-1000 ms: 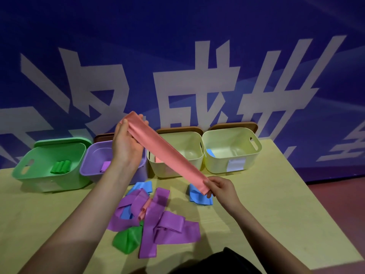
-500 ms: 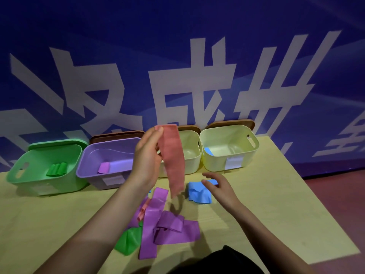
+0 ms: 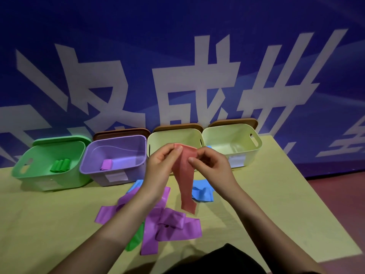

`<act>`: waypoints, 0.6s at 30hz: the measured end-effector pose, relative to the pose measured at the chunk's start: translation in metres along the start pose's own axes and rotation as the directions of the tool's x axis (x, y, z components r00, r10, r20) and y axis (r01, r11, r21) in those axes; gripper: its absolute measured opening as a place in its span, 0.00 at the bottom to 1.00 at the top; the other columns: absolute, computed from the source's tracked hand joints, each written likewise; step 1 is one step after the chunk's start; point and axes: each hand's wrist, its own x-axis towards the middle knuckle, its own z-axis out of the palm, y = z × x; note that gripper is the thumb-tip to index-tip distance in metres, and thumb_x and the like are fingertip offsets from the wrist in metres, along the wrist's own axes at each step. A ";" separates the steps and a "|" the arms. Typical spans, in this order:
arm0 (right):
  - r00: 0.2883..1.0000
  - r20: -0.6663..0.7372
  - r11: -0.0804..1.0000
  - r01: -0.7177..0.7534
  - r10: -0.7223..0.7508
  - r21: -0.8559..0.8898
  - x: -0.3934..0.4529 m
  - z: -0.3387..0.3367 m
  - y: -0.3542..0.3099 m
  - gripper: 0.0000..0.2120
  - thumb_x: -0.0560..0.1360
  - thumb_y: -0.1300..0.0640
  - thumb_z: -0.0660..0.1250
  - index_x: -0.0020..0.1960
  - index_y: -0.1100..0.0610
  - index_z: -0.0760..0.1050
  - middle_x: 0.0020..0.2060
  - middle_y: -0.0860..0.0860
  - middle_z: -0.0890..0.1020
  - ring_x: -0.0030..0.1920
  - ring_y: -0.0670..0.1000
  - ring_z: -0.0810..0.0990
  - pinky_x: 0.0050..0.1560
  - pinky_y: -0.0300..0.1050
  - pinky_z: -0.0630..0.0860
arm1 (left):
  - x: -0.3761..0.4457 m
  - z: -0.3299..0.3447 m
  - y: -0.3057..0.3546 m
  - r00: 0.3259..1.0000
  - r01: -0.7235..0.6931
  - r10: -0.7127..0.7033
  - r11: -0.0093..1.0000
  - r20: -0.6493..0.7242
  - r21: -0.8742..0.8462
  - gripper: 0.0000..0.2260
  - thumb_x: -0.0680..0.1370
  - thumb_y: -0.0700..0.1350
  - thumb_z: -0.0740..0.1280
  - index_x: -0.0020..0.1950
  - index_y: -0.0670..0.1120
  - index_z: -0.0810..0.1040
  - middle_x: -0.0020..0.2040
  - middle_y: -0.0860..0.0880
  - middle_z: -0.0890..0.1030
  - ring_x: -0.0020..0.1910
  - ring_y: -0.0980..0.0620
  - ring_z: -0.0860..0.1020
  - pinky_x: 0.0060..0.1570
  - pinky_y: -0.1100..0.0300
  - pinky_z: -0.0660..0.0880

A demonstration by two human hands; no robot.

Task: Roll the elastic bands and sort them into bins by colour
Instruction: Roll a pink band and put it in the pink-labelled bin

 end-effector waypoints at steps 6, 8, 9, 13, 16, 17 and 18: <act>0.999 -0.011 0.999 -0.031 0.031 0.038 0.001 -0.005 -0.003 0.06 0.75 0.67 0.68 0.40 0.66 0.73 0.31 0.55 0.74 0.33 0.48 0.72 0.37 0.39 0.72 | -0.004 0.004 -0.006 0.999 0.036 -0.035 0.998 0.025 -0.045 0.06 0.80 0.43 0.63 0.48 0.49 0.79 0.41 0.50 0.81 0.43 0.52 0.78 0.42 0.59 0.75; 0.999 -0.033 0.998 -0.036 0.038 0.057 0.003 -0.007 -0.003 0.07 0.75 0.67 0.68 0.40 0.67 0.72 0.32 0.58 0.73 0.33 0.49 0.72 0.37 0.40 0.72 | -0.005 0.005 -0.010 0.997 0.078 -0.077 0.996 0.033 -0.032 0.07 0.80 0.43 0.62 0.47 0.50 0.79 0.42 0.51 0.82 0.44 0.52 0.78 0.45 0.58 0.74; 0.998 -0.041 0.997 -0.038 0.041 0.064 0.004 -0.008 -0.004 0.07 0.75 0.67 0.68 0.40 0.67 0.72 0.32 0.58 0.73 0.34 0.50 0.72 0.37 0.41 0.73 | -0.006 0.005 -0.012 0.995 0.092 -0.091 0.996 0.047 -0.019 0.07 0.80 0.43 0.62 0.47 0.50 0.80 0.42 0.49 0.81 0.45 0.51 0.77 0.46 0.56 0.73; 0.998 -0.053 0.996 -0.017 0.022 0.093 0.005 -0.010 -0.007 0.06 0.75 0.69 0.67 0.46 0.59 0.77 0.34 0.56 0.75 0.37 0.49 0.75 0.39 0.42 0.75 | -0.008 0.007 -0.017 0.986 0.150 -0.148 0.988 0.074 -0.022 0.08 0.80 0.42 0.62 0.45 0.47 0.81 0.41 0.44 0.78 0.43 0.47 0.73 0.44 0.54 0.70; 0.998 -0.051 0.995 0.043 -0.038 0.091 0.004 -0.010 -0.011 0.12 0.75 0.70 0.66 0.50 0.55 0.79 0.34 0.52 0.78 0.37 0.47 0.76 0.40 0.40 0.76 | -0.006 0.007 -0.015 0.980 0.197 -0.192 0.975 0.060 -0.101 0.09 0.80 0.42 0.61 0.48 0.46 0.82 0.41 0.48 0.82 0.43 0.50 0.76 0.43 0.56 0.71; 0.997 -0.038 0.995 0.063 -0.060 0.071 0.004 -0.010 -0.012 0.12 0.75 0.71 0.66 0.50 0.56 0.80 0.36 0.51 0.80 0.37 0.47 0.77 0.40 0.39 0.76 | -0.005 0.006 -0.014 0.976 0.217 -0.211 0.968 0.054 -0.130 0.09 0.81 0.42 0.61 0.49 0.45 0.82 0.44 0.46 0.82 0.44 0.50 0.77 0.44 0.56 0.72; 0.996 -0.023 0.996 0.086 -0.085 0.035 0.004 -0.010 -0.013 0.12 0.75 0.71 0.65 0.50 0.56 0.81 0.38 0.50 0.82 0.39 0.47 0.79 0.41 0.38 0.77 | -0.004 0.005 -0.014 0.972 0.236 -0.231 0.960 0.050 -0.152 0.10 0.81 0.43 0.60 0.52 0.44 0.81 0.47 0.43 0.83 0.46 0.49 0.78 0.44 0.56 0.72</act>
